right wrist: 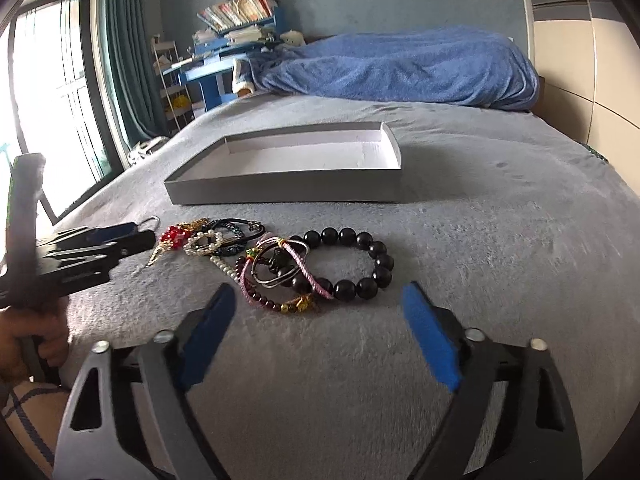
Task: Organize jewelry
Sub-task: 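Grasp the silver bangle with the left tool while the right tool grasps the pink string bracelet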
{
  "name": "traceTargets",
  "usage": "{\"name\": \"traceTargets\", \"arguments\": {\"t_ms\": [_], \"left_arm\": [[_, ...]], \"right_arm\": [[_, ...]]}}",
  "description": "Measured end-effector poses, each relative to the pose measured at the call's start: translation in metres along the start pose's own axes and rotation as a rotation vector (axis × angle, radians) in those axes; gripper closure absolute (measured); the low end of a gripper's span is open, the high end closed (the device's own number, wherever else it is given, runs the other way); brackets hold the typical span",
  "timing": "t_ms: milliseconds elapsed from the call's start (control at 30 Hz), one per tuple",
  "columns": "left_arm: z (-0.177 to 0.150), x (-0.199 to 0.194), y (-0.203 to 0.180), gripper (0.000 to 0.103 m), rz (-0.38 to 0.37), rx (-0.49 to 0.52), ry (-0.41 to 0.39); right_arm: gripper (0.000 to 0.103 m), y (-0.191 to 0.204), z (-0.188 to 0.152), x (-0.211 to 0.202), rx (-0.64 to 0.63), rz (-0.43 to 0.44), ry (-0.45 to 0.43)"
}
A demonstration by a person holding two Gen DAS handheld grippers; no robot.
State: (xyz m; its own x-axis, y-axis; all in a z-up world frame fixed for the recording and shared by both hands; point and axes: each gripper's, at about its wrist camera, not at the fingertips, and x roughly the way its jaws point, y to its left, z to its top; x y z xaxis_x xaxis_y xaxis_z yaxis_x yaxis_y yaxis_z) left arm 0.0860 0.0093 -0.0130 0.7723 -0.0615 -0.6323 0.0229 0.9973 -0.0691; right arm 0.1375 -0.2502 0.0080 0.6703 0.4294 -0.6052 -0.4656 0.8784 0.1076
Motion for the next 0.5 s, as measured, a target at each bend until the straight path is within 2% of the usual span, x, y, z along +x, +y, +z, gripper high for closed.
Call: {"name": "traceTargets", "arguments": {"t_ms": [167,267,333,400,467,500], "left_arm": [[0.000,-0.001,0.001,0.051,-0.017,-0.008,-0.014],[0.001,0.001,0.005,0.051,-0.016,-0.021,-0.011],[0.001,0.001,0.007,0.051,-0.017,-0.031,-0.011],[0.002,0.002,0.009,0.051,-0.016,-0.035,-0.008],[0.001,0.002,0.009,0.051,-0.016,-0.036,-0.010],[0.001,0.001,0.010,0.051,-0.017,-0.036,-0.012]], "right_arm": [[0.024,0.003,0.012,0.019,-0.034,-0.004,0.043],[0.032,0.007,0.018,0.031,-0.065,-0.010,0.074],[0.046,0.008,0.021,0.039,-0.080,-0.015,0.090],[0.088,0.008,0.022,0.045,-0.083,-0.012,0.110],[0.100,0.008,0.024,0.044,-0.072,-0.003,0.101],[0.100,0.007,0.026,0.041,-0.063,0.002,0.092]]}}
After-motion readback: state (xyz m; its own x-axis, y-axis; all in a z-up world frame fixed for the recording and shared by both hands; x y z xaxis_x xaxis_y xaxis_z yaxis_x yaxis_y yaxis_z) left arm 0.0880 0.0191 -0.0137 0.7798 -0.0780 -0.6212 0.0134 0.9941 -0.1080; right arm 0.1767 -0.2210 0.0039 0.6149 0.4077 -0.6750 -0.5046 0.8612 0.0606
